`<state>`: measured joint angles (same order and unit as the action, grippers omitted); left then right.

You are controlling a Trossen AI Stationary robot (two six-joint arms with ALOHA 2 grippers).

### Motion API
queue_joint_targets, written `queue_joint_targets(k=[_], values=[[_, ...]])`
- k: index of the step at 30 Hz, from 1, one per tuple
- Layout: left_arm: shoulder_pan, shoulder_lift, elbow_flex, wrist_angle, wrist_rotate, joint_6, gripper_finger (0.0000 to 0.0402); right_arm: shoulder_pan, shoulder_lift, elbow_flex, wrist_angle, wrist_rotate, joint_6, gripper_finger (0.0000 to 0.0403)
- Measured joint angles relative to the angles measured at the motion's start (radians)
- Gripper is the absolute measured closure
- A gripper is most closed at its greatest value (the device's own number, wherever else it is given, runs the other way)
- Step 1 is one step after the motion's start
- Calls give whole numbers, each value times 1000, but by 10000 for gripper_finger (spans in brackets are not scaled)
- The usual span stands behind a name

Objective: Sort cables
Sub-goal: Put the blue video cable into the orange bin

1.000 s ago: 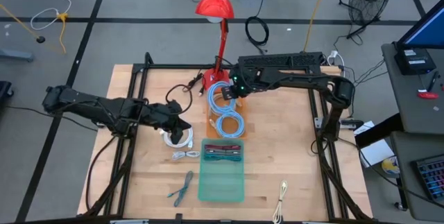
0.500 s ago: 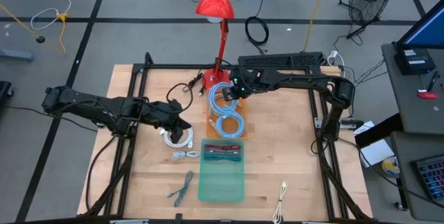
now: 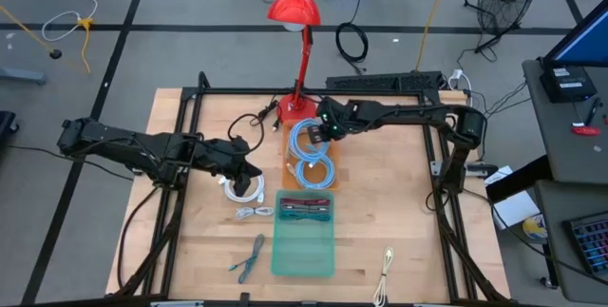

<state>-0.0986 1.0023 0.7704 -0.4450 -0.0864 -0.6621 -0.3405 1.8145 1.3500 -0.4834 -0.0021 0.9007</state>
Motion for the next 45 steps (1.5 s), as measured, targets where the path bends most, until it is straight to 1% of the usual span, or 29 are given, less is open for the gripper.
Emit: queue_joint_targets(k=[4, 9, 11, 13, 15, 17, 19, 20, 21, 24, 27, 31, 33, 36, 38, 41, 45], values=[[0, 0, 0, 0, 0, -1, 392, 0, 0, -1, 36, -2, -3, 326], [-7, 0, 0, 0, 1, -2, 392, 0, 0, -1, 36, -4, -24, 282], [-9, 0, 0, 0, 0, -2, 392, 0, 0, -1, 39, -28, -23, 264], [-13, 0, 0, 0, -4, -2, 392, 0, 0, -1, 45, -28, -23, 247], [-14, 0, 0, 0, -31, -2, 392, 0, 0, -1, 61, -38, -20, 234], [-7, 0, 0, 1, -86, -4, 392, 0, -12, -1, 65, -64, -7, 225], [17, 0, 0, 6, -142, -14, 392, 1, -31, -1, 70, -90, -5, 220], [35, 0, 0, 13, -151, -13, 392, 2, -42, 1, 81, -103, -4, 219], [56, 0, 0, 28, -144, 6, 392, 3, -55, 1, 82, -111, -6, 219], [112, 9, 5, 83, -60, 117, 392, 17, -105, -1, 88, -133, -20, 222], [154, 36, 36, 75, 12, 214, 392, 42, -169, 1, 84, -134, -35, 226], [202, 124, 109, 67, 112, 330, 392, 89, -251, 1, 70, -132, -44, 229], [214, 197, 164, 68, 160, 391, 391, 114, -287, 1, 60, -121, -35, 229], [218, 317, 263, -8, 175, 496, 391, 149, -337, 1, 13, -68, -25, 229], [216, 406, 341, -59, 174, 571, 383, 169, -359, 1, 3, -14, -23, 229], [209, 540, 460, -169, 165, 658, 348, 199, -391, 1, -46, 77, -23, 229], [200, 686, 573, -274, 109, 744, 277, 227, -403, 1, -107, 173, -9, 229]])
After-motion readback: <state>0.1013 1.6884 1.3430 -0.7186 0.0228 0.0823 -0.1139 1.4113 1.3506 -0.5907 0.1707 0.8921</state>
